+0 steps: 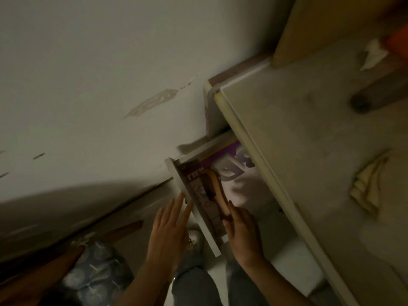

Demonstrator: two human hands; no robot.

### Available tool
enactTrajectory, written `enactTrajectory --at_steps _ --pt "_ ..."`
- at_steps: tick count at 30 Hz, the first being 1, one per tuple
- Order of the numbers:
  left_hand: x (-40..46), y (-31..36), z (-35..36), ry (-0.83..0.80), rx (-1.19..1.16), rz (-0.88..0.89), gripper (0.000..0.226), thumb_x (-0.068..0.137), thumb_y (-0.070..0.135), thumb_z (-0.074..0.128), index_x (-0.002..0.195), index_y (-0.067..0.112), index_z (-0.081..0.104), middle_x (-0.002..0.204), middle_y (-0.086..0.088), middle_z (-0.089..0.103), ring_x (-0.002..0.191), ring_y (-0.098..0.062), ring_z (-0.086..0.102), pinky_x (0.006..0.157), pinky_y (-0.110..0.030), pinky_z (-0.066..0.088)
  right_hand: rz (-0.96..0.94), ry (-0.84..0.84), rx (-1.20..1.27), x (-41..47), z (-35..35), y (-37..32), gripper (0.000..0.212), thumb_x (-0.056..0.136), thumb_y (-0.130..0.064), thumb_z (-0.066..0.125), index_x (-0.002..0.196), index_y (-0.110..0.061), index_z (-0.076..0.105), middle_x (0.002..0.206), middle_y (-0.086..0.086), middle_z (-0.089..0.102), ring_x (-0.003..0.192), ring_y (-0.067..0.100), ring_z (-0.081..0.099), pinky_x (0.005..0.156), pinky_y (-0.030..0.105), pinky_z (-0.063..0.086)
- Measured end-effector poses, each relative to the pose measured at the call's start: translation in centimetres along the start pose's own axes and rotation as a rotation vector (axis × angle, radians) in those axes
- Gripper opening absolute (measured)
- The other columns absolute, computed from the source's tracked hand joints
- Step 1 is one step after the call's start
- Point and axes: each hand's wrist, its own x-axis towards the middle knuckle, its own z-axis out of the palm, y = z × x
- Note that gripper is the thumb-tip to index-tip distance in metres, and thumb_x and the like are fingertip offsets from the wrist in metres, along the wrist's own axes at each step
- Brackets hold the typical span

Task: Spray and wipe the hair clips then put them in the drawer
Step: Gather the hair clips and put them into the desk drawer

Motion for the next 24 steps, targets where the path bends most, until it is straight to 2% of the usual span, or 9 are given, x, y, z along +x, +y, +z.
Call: enactTrajectory --at_steps 3,8,10,14,16,18,19,22,24 --pt "0.1 -0.5 -0.4 -0.039 0.005 0.053 0.097 0.06 0.037 0.085 0.143 0.019 0.037 0.149 -0.011 0.037 0.132 -0.031 0.041 0.103 -0.047 0.032 0.066 -0.013 -0.031 -1.7 0.2 -0.5 0.051 0.1 -0.042 0.036 0.148 -0.032 0.025 0.149 -0.004 0.034 0.134 0.012 0.032 0.109 0.027 0.032" --pt "0.5 -2.2 -0.4 -0.068 -0.12 0.148 0.085 0.087 0.027 0.065 0.149 0.031 0.008 0.159 -0.003 0.006 0.146 -0.027 0.009 0.117 -0.044 0.013 0.156 0.01 -0.013 -4.1 1.3 -2.2 0.059 0.1 -0.048 0.028 0.153 -0.029 0.008 0.16 -0.009 0.011 0.145 0.01 0.013 0.117 0.026 0.017" --pt "0.7 -2.9 -0.8 -0.079 -0.084 0.223 0.078 0.094 0.031 0.054 0.147 0.036 -0.004 0.159 0.001 -0.005 0.147 -0.024 -0.001 0.12 -0.042 0.005 0.172 0.043 -0.024 -5.2 1.9 -3.4 0.059 0.101 -0.049 0.026 0.153 -0.028 0.007 0.16 -0.01 0.009 0.145 0.008 0.012 0.117 0.023 0.015" --pt "1.1 -4.5 -1.5 -0.066 -0.051 0.343 0.073 0.096 0.027 0.052 0.145 0.035 -0.001 0.156 0.001 -0.008 0.147 -0.027 -0.001 0.116 -0.039 -0.005 0.245 0.122 -0.062 -6.4 3.6 -5.8 0.058 0.102 -0.048 0.026 0.153 -0.027 0.01 0.159 -0.008 0.014 0.144 0.009 0.019 0.116 0.021 0.015" --pt "1.8 -5.2 -2.2 -0.094 0.064 0.409 0.079 0.087 0.022 0.065 0.148 0.029 0.017 0.158 -0.006 0.012 0.145 -0.032 0.016 0.115 -0.043 0.007 0.265 0.14 -0.04 -6.5 5.1 -6.8 0.059 0.101 -0.047 0.028 0.153 -0.026 0.009 0.16 -0.006 0.013 0.142 0.011 0.021 0.116 0.025 0.018" --pt "2.1 -5.8 -2.4 -0.07 0.115 0.472 0.08 0.061 0.017 0.086 0.135 0.016 0.053 0.141 -0.014 0.049 0.128 -0.038 0.048 0.103 -0.051 0.033 0.303 0.12 -0.031 -6.7 6.5 -7.9 0.061 0.101 -0.045 0.032 0.153 -0.024 0.009 0.16 -0.003 0.012 0.142 0.013 0.022 0.117 0.029 0.019" --pt "2.1 -6.0 -2.3 -0.018 0.13 0.508 0.08 0.054 0.015 0.09 0.128 0.013 0.061 0.134 -0.015 0.056 0.12 -0.039 0.054 0.097 -0.053 0.039 0.323 0.133 -0.039 -6.8 6.9 -8.4 0.064 0.099 -0.043 0.042 0.152 -0.019 0.017 0.159 0.002 0.02 0.141 0.016 0.028 0.116 0.031 0.024" --pt "2.4 -6.5 -1.6 0.052 0.145 0.564 0.083 0.051 0.01 0.089 0.128 0.012 0.06 0.133 -0.016 0.057 0.12 -0.04 0.055 0.096 -0.054 0.04 0.319 0.311 -0.087 -6.8 8.1 -9.1 0.073 0.059 -0.032 0.09 0.122 -0.005 0.064 0.122 0.014 0.065 0.106 0.024 0.067 0.086 0.041 0.055" --pt "2.5 -6.9 -0.8 0.102 0.161 0.581 0.085 0.049 0.008 0.089 0.129 0.012 0.059 0.133 -0.016 0.057 0.119 -0.039 0.056 0.102 -0.052 0.037 0.325 0.389 -0.119 -6.7 9.1 -9.1 0.074 0.046 -0.028 0.095 0.112 -0.005 0.07 0.113 0.012 0.07 0.097 0.026 0.07 0.078 0.044 0.056"
